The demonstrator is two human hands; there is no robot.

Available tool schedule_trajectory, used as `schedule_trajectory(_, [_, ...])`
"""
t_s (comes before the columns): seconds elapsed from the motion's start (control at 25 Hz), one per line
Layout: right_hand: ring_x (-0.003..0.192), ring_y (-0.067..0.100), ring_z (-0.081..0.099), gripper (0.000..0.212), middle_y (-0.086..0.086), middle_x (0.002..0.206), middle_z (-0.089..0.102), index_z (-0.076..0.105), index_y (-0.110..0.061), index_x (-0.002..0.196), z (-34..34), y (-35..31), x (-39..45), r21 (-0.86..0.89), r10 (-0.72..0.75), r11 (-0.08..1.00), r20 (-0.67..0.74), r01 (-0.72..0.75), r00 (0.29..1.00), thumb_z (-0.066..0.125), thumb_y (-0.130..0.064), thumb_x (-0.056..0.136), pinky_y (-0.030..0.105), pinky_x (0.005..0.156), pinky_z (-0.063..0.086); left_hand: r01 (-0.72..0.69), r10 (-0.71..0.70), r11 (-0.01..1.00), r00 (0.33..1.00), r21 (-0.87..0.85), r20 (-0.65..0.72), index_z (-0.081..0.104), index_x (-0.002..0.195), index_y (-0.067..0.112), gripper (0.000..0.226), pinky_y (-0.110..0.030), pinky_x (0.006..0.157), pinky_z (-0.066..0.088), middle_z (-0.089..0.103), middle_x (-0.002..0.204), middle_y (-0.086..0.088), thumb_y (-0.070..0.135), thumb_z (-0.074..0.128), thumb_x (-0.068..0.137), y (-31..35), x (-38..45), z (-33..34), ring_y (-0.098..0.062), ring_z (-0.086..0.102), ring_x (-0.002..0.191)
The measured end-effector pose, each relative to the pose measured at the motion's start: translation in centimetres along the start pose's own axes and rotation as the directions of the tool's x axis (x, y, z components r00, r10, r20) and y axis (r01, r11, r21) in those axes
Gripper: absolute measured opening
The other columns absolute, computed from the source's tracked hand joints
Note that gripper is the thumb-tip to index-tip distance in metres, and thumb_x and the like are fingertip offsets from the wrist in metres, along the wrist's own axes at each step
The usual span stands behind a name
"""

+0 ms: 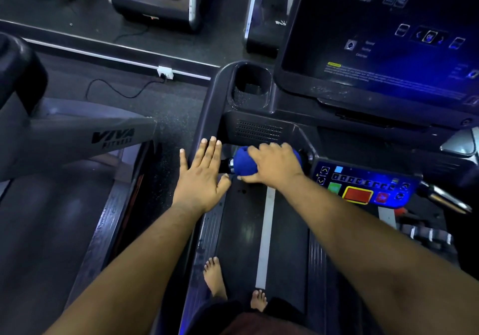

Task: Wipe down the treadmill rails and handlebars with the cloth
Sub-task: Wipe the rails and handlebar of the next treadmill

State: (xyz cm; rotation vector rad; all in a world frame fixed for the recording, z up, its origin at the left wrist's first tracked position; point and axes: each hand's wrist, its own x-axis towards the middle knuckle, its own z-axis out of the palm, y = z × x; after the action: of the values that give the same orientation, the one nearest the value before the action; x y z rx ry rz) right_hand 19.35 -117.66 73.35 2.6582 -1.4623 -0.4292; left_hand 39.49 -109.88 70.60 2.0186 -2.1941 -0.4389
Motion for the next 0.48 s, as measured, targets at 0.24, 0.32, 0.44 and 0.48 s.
schedule_trajectory(0.24, [0.088, 0.026, 0.061, 0.068, -0.001, 0.093, 0.065, 0.057, -0.03, 0.101, -0.5, 0.2, 1.0, 0.118, 0.032, 0.992, 0.027, -0.035, 0.999, 0.039, -0.088, 0.07, 0.04, 0.075, 0.041, 0.004, -0.004, 1.0, 1.0, -0.01, 0.005, -0.003, 0.158, 0.016, 0.079, -0.063, 0.12, -0.002, -0.005, 0.167, 0.001, 0.051, 0.019, 0.092, 0.3, -0.1, -0.2, -0.015, -0.013, 0.153])
schedule_trajectory(0.32, [0.092, 0.028, 0.058, 0.069, 0.004, 0.099, 0.062, 0.055, -0.024, 0.118, 1.7, -1.8, -1.8, -0.077, 0.1, 0.991, -0.139, -0.111, 0.985, 0.053, -0.075, 0.071, 0.046, 0.086, 0.04, 0.018, -0.018, 1.0, 1.0, -0.02, 0.013, -0.004, 0.158, 0.016, 0.079, -0.062, 0.12, -0.004, -0.006, 0.167, 0.001, 0.052, 0.018, 0.091, 0.4, 0.0, -0.3, -0.015, -0.014, 0.153])
schedule_trajectory(0.44, [0.091, 0.029, 0.063, 0.07, 0.005, 0.1, 0.065, 0.055, -0.023, 0.116, -0.2, -2.0, 1.2, -0.008, 0.002, 1.0, 0.0, -0.002, 1.0, 0.061, -0.073, 0.067, 0.043, 0.081, 0.042, 0.017, -0.016, 1.0, 1.0, -0.015, 0.016, -0.009, 0.158, 0.017, 0.081, -0.062, 0.12, -0.004, -0.011, 0.166, 0.002, 0.056, 0.016, 0.091, 0.3, 0.2, -0.3, -0.015, -0.016, 0.152])
schedule_trajectory(0.48, [0.093, 0.029, 0.064, 0.068, 0.004, 0.102, 0.066, 0.054, -0.023, 0.114, -1.2, -1.9, 2.7, 0.077, -0.053, 0.996, 0.121, 0.044, 0.991, 0.057, -0.074, 0.07, 0.041, 0.077, 0.043, 0.013, -0.013, 1.0, 1.0, -0.019, 0.019, -0.009, 0.158, 0.017, 0.081, -0.061, 0.12, -0.004, -0.012, 0.166, 0.002, 0.057, 0.015, 0.092, 0.2, 0.3, -0.3, -0.015, -0.017, 0.152])
